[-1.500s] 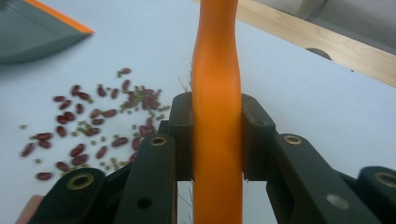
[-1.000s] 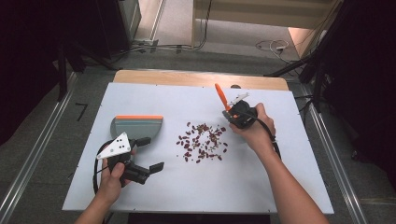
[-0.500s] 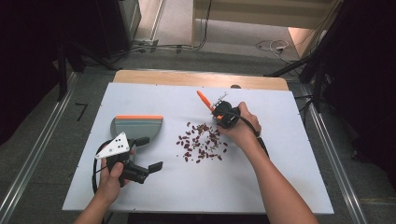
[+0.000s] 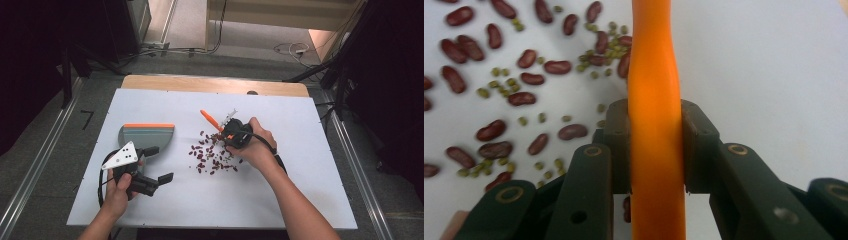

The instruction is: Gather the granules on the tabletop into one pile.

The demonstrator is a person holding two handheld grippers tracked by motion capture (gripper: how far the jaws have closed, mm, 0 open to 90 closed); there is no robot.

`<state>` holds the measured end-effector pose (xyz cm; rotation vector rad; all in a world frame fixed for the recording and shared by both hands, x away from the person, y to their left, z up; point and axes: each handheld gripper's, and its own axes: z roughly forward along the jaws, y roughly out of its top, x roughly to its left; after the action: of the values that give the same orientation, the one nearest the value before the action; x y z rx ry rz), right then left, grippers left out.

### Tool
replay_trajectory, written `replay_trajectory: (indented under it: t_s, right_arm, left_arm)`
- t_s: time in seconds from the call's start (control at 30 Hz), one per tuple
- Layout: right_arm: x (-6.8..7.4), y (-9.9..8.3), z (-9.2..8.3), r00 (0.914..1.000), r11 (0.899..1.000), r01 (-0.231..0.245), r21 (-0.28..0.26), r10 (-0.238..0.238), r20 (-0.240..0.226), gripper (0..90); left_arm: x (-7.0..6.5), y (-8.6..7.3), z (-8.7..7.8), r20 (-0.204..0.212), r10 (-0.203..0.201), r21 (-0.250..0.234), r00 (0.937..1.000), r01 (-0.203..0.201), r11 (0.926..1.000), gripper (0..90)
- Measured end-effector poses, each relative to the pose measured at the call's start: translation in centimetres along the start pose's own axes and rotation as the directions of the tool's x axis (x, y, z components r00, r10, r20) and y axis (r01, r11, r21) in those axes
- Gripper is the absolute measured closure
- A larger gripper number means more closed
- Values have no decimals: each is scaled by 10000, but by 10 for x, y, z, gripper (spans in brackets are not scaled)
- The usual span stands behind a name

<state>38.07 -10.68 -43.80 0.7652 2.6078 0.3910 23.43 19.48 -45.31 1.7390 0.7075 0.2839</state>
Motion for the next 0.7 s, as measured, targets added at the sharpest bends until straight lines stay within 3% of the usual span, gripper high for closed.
replay_trajectory:
  t_s: [0.1,0.23,0.47,0.5,0.6,0.63,0.67,0.7]
  right_arm:
    - [-1,0,-3,9999,9999,73,-84,-73,85,690]
    - [-13,5,-12,9998,9981,-51,-620,62,179,691]
    - [-21,33,-5,9957,9917,784,-1021,-728,571,690]
    - [-22,43,1,9910,9874,1162,-1073,-1080,788,690]
    - [-22,52,9,9857,9824,1552,-1038,-1470,821,690]
    - [-19,60,16,9752,9775,1919,-876,-1799,1292,690]
    - [-19,60,16,9752,9775,1919,-876,-1799,1292,690]
    - [-18,65,25,9593,9653,2490,-792,-2346,1572,691]
  left_arm:
    - [1,0,-1,-49,-4,22,10000,4,10000,0]
    - [1,0,0,-43,-61,8,10000,61,10000,0]
    - [1,0,-1,-19,-86,-43,10000,86,10000,0]
    - [1,0,-2,-25,-104,-44,9999,104,9999,0]
    - [2,-1,-3,-22,-138,-98,9999,138,9999,0]
    - [2,-1,-3,-41,-132,-90,9999,131,9999,0]
    - [2,-1,-4,-62,-145,-111,9999,144,9998,0]
    - [3,-2,-5,-56,-144,-158,9999,143,9998,0]
